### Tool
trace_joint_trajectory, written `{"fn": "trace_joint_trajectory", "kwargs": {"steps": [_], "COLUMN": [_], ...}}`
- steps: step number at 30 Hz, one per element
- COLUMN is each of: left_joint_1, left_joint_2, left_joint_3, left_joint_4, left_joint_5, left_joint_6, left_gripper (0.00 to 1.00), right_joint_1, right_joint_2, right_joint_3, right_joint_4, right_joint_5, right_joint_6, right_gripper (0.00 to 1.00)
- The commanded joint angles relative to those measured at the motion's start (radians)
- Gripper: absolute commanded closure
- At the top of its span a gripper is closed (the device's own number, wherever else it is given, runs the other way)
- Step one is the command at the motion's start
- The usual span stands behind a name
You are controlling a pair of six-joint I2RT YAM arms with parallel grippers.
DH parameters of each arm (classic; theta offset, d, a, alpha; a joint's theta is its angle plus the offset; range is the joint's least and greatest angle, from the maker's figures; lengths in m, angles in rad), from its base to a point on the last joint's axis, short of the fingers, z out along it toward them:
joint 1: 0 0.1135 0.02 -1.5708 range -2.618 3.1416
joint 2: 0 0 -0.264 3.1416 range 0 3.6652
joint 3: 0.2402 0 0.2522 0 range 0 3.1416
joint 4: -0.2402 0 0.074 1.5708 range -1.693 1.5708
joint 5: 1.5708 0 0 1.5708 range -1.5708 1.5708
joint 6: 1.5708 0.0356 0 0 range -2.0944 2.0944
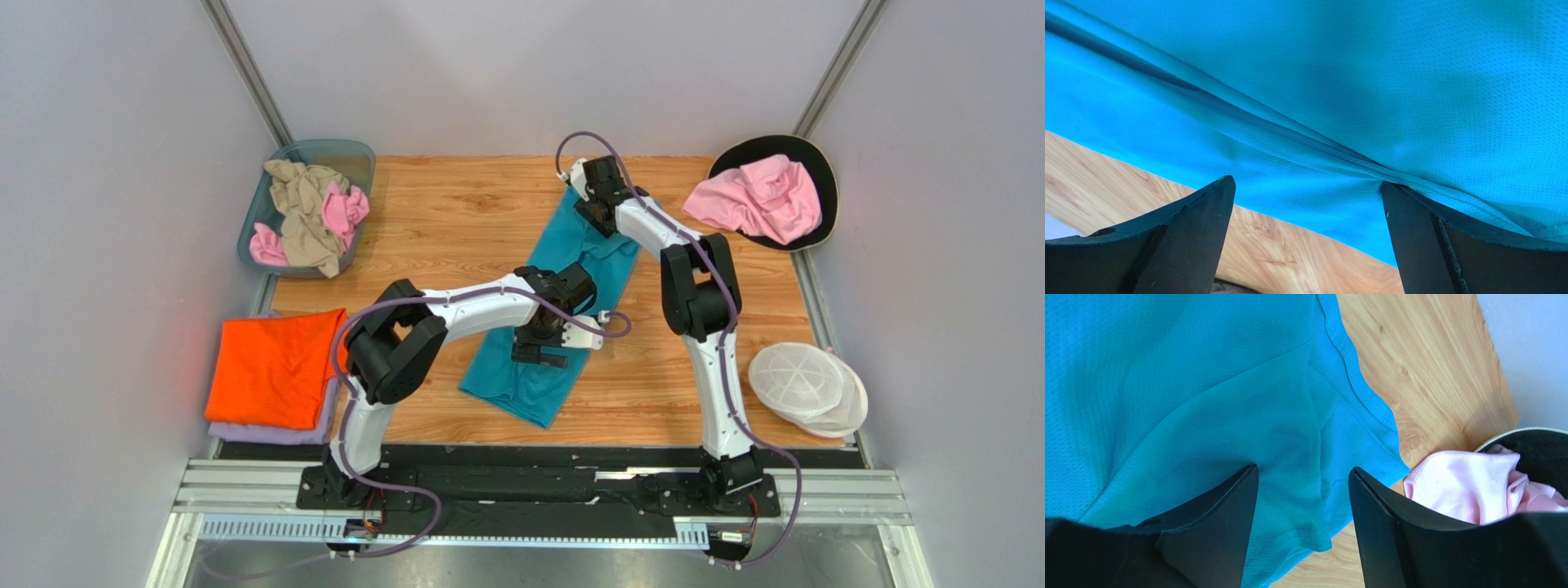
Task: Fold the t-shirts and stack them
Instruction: Fold the tshirt
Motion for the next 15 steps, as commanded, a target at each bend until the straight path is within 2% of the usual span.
{"fn": "trace_joint_trajectory", "kwargs": {"steps": [1,15], "left_joint_1": [-0.035,-0.109], "left_joint_2": [0.083,0.160], "left_joint_3": [0.032,0.104], "left_joint_4": [0.023,0.034], "left_joint_5": [0.064,0.059], "left_joint_6": [0.004,0.025], "left_gripper": [0.01,0.01], "right_joint_1": [0.022,0.079], "right_joint_2": [0.064,0.131], "right_joint_3": [0.036,0.172], "right_joint_4": [0.007,0.021], "right_joint_5": [-0.068,-0.136], "right_joint_6": [-0.015,-0.014], "right_gripper": [0.38,0.38]}}
